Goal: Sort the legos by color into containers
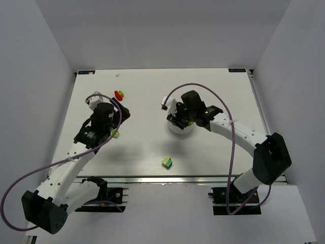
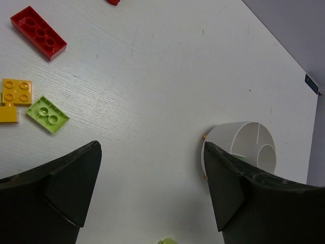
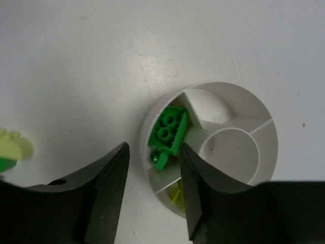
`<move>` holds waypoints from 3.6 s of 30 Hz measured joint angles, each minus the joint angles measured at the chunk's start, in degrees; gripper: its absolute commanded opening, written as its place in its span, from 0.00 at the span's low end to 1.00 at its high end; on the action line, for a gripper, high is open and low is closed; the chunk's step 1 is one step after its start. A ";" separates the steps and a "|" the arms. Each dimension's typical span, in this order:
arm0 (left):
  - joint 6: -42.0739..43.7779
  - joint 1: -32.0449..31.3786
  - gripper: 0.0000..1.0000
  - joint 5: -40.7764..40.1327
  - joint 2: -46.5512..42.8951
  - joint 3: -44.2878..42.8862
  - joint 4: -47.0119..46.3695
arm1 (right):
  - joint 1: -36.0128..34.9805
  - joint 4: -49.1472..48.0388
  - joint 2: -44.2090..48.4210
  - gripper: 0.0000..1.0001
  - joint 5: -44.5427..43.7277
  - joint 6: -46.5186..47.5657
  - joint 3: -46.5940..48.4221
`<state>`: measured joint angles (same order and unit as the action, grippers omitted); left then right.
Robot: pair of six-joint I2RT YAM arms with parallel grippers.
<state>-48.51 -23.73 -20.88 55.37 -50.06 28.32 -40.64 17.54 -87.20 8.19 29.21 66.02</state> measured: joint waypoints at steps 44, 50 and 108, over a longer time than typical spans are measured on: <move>-5.33 0.04 0.76 0.09 -14.97 5.40 4.39 | -14.86 3.34 0.79 0.71 7.93 -7.96 -19.96; -5.33 0.04 0.76 -0.81 -14.95 4.31 4.50 | -17.00 2.19 0.17 0.73 7.30 -13.35 -19.02; -4.74 0.04 0.78 -1.18 -10.78 4.26 2.93 | -19.12 -4.15 -5.46 0.56 -0.48 -20.87 -14.49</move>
<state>-53.25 -23.68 -22.06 44.60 -45.80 31.24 -59.77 13.39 -92.66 7.70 8.34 51.53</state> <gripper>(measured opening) 0.774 0.562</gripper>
